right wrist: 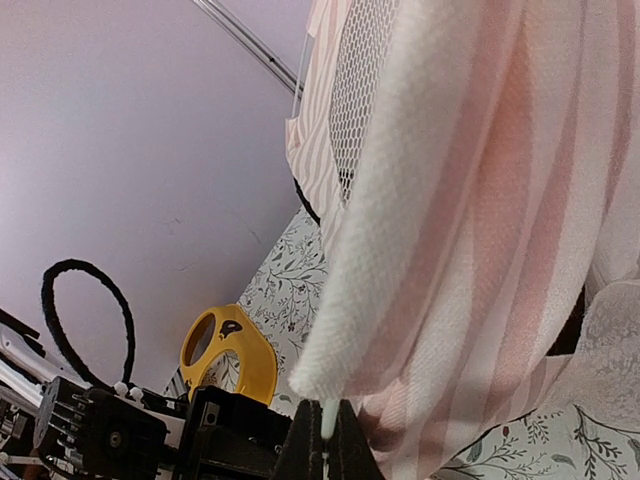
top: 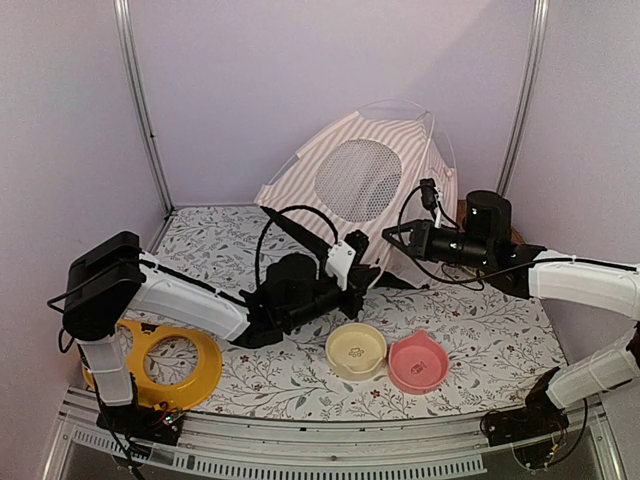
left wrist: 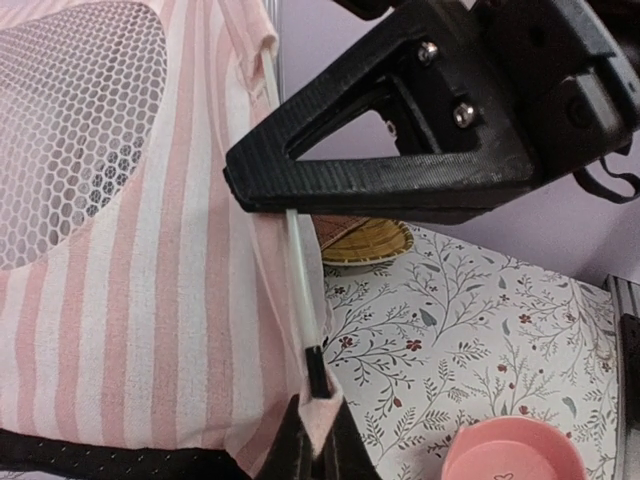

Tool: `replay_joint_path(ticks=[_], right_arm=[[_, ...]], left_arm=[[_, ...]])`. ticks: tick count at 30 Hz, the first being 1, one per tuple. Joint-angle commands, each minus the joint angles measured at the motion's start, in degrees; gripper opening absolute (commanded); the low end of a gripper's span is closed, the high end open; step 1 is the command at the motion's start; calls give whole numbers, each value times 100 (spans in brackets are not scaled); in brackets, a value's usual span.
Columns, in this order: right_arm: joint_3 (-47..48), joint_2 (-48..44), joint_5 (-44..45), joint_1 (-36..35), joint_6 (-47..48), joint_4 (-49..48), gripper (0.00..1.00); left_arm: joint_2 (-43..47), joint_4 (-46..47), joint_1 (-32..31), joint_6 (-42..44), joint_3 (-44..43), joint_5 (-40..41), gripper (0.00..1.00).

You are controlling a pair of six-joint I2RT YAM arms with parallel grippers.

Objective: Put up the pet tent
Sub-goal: Insert the tent pole into the pole socket of the pet tent.

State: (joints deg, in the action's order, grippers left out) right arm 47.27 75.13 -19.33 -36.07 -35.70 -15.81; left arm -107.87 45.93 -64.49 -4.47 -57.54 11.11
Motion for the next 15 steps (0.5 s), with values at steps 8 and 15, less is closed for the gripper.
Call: replay_joint_path(ticks=[8, 15], right_arm=[[184, -277, 815, 250, 420, -42, 0], [184, -160, 613, 239, 286, -155, 0]], left_arm=[[-90, 106, -199, 266, 588, 236, 0], [-25, 183, -257, 451, 496, 201, 0]])
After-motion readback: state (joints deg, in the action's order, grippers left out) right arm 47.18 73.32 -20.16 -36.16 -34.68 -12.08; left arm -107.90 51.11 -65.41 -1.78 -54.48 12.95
